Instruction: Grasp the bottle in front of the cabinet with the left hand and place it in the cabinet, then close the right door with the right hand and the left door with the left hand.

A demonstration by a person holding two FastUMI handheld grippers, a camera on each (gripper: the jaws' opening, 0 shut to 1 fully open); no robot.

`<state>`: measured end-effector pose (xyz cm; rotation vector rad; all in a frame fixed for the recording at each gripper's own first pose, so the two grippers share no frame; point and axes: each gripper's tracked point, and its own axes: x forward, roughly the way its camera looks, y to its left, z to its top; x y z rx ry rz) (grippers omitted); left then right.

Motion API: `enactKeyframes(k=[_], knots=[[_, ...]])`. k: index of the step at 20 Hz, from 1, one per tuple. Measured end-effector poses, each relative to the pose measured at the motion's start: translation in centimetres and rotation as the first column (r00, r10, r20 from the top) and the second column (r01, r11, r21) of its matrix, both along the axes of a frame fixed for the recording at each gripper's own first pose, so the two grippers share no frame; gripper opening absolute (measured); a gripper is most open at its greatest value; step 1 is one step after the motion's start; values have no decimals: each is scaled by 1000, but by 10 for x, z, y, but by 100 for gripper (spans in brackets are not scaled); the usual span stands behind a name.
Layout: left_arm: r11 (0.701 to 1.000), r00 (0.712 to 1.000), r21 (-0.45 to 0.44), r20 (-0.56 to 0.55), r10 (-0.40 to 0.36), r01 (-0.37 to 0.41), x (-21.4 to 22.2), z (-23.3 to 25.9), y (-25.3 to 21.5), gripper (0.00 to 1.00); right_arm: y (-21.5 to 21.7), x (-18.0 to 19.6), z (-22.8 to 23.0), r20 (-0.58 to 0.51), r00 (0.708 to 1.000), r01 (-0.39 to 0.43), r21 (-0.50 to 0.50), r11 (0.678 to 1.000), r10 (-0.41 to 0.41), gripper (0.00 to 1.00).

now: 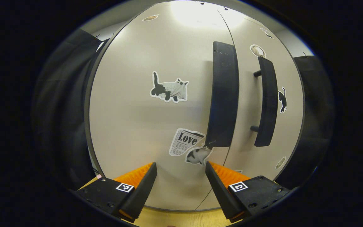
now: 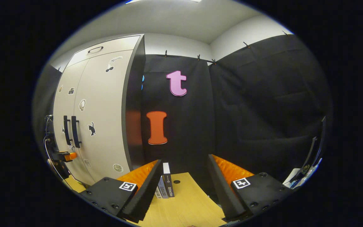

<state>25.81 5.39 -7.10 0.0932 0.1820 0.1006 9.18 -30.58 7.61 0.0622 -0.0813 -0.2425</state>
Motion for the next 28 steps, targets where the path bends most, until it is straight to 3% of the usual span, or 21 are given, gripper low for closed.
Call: enactKeyframes(k=[9, 17, 19, 24, 28], knots=[[999, 1000, -34, 1, 0, 0, -50, 39, 22, 95, 41, 15, 8, 8, 997, -76, 5, 997, 76, 95], [972, 999, -233, 24, -26, 31, -117, 111, 22, 95, 91, 23, 25, 36, 989, -147, 11, 989, 147, 95], [978, 998, -206, 60, -16, 28, -131, 133, 30, 95, 108, 24, 30, 45, 984, -172, 14, 985, 172, 95], [999, 984, -36, 177, -12, 19, -171, 189, 43, 94, 143, 23, 38, 63, 978, -199, 11, 980, 198, 95], [998, 972, -7, 225, -62, 66, -198, 212, 38, 94, 170, 7, 35, 71, 977, -205, 24, 979, 202, 95]])
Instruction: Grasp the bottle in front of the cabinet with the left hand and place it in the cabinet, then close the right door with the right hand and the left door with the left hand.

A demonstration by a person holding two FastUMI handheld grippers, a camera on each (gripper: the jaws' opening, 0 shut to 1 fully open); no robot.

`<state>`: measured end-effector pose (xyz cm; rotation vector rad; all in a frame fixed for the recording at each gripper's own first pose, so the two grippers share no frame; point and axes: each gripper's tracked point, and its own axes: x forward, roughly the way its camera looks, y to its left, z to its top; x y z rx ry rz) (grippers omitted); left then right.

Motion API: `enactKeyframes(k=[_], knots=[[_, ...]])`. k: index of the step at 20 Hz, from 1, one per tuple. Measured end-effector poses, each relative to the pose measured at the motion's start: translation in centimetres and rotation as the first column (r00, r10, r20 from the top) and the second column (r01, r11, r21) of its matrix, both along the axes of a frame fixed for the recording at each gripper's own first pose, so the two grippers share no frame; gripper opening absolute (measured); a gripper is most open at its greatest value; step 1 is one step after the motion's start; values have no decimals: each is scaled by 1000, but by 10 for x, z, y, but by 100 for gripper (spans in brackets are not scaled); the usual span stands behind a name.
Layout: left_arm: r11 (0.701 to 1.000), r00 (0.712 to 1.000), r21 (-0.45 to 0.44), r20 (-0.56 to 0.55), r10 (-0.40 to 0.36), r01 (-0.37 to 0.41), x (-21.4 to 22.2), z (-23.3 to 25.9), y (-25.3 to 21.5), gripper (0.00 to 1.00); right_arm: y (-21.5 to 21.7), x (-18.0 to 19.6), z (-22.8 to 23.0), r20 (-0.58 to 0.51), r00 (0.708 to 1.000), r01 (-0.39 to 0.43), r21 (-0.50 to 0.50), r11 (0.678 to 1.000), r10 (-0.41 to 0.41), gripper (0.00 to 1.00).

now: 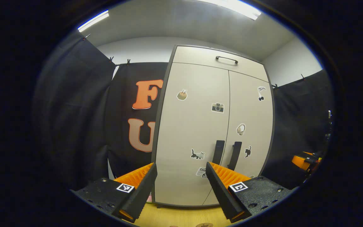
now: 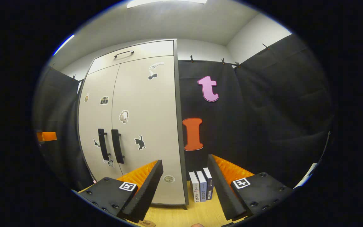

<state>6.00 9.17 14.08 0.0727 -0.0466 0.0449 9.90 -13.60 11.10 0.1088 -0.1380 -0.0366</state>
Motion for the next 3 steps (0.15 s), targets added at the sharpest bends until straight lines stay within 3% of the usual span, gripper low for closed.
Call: enactKeyframes(k=[3], knots=[[998, 998, 11, -25, -59, 59, -10, -7, -5, 94, 17, -17, -4, 1, 1000, 3, -20, 1000, -3, 94]])
